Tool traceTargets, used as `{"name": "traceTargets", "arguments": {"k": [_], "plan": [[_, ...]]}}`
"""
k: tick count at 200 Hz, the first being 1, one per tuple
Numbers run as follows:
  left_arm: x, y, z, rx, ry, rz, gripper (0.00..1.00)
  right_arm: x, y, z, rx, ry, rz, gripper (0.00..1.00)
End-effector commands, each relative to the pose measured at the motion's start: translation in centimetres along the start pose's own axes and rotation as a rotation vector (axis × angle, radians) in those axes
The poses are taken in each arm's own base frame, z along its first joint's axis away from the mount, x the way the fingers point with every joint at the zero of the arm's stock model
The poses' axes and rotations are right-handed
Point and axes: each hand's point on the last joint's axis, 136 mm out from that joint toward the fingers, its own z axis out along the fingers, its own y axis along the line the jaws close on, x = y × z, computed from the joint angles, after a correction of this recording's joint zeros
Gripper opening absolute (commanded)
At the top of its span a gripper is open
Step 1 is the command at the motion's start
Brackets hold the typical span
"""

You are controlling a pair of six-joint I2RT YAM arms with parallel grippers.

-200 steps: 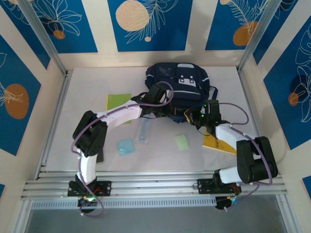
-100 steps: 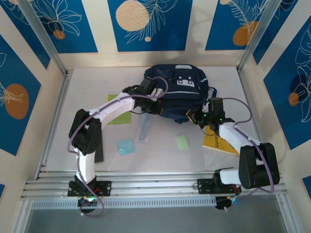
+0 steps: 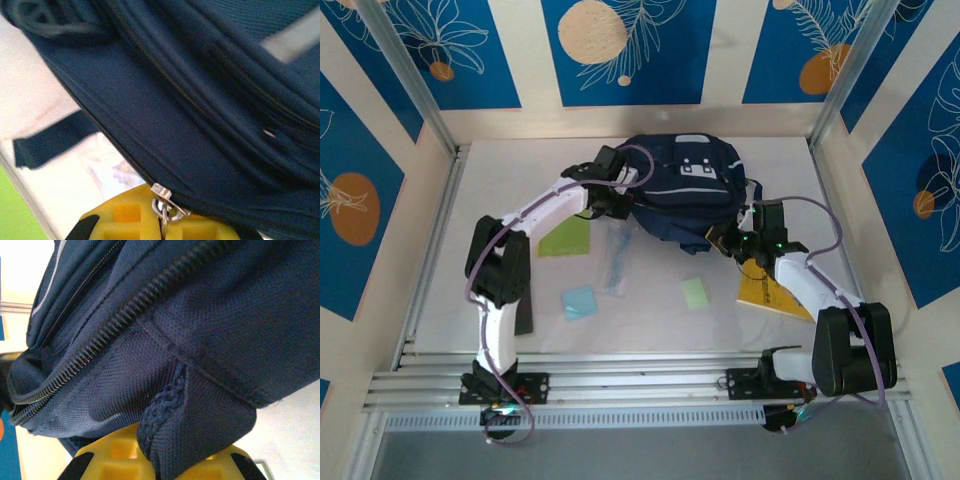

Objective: Pack the student bag
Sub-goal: Unzip the student bag at the top-center of the table, then place the student bag at the top-center of the table.

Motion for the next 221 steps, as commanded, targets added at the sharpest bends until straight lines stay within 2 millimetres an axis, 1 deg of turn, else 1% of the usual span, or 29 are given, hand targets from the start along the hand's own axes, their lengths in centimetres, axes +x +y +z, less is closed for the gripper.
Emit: {"name": "traceTargets", "arguments": {"k": [1, 10, 29, 49, 71, 88, 99, 108, 117, 126, 135, 136, 137, 144, 155, 165, 168, 179, 198, 221], "plan": [[-5.4, 9.4, -0.3, -0.254, -0.189, -0.103, 0.0, -0.4, -1.0, -1.4, 0.054, -0.022, -0.048, 0.0], [-6.2, 9.9, -0.2, -0.26, -0.212, -0.108, 0.0, -0.4, -1.0, -1.5, 0.058, -0.02, -0.057, 0.0], [-7.1, 11.2, 0.3, -0.257, -0.217, -0.135, 0.0, -0.3, -1.2, -1.8, 0.075, -0.02, -0.076, 0.0], [-7.1, 12.2, 1.0, -0.238, -0.197, -0.173, 0.0, -0.2, -1.2, -2.0, 0.079, -0.017, -0.094, 0.0], [-6.7, 13.2, 1.8, -0.255, -0.17, -0.195, 0.0, -0.2, -1.0, -2.1, 0.077, -0.011, -0.1, 0.0], [-6.4, 12.8, 2.4, -0.221, -0.156, -0.201, 0.0, -0.2, -0.4, -2.0, 0.057, -0.004, -0.105, 0.0], [-6.3, 11.8, 2.5, -0.164, -0.148, -0.214, 0.0, -0.1, 0.2, -2.0, 0.037, 0.006, -0.111, 0.0], [-6.1, 11.1, 2.5, -0.122, -0.14, -0.228, 0.03, -0.2, 0.7, -1.9, 0.023, 0.009, -0.122, 0.0], [-6.0, 10.2, 2.3, -0.073, -0.138, -0.24, 0.07, -0.1, 1.2, -1.9, 0.017, 0.014, -0.13, 0.0], [-5.8, 9.3, 2.0, -0.027, -0.137, -0.249, 0.14, 0.0, 1.6, -2.0, 0.012, 0.018, -0.135, 0.0], [-5.6, 8.6, 1.5, 0.011, -0.138, -0.264, 0.25, 0.0, 2.0, -2.1, 0.01, 0.022, -0.132, 0.09], [-5.6, 8.5, 1.4, 0.014, -0.139, -0.267, 0.27, 0.0, 2.2, -2.2, 0.008, 0.024, -0.133, 0.11], [-5.6, 8.5, 1.3, 0.018, -0.14, -0.268, 0.28, 0.0, 2.2, -2.2, 0.008, 0.024, -0.133, 0.11], [-5.4, 8.0, 0.9, 0.042, -0.138, -0.278, 0.37, 0.1, 2.5, -2.3, 0.001, 0.027, -0.134, 0.2], [-5.0, 7.5, 0.0, 0.064, -0.144, -0.297, 0.48, 0.3, 3.1, -2.7, -0.008, 0.032, -0.133, 0.35], [-4.6, 7.1, -0.9, 0.075, -0.151, -0.309, 0.56, 0.4, 3.5, -2.9, -0.011, 0.037, -0.135, 0.41], [-4.5, 7.1, -1.2, 0.077, -0.155, -0.312, 0.58, 0.5, 3.6, -3.0, -0.008, 0.039, -0.134, 0.43], [-4.0, 6.9, -2.2, 0.074, -0.163, -0.322, 0.61, 0.7, 4.0, -3.4, -0.004, 0.04, -0.136, 0.46], [-2.7, 7.2, -3.8, 0.039, -0.178, -0.329, 0.65, 1.2, 4.8, -3.8, 0.002, 0.05, -0.15, 0.48], [-1.0, 8.1, -5.4, -0.029, -0.188, -0.322, 0.69, 2.3, 5.9, -3.4, 0.009, 0.069, -0.166, 0.49]]}}
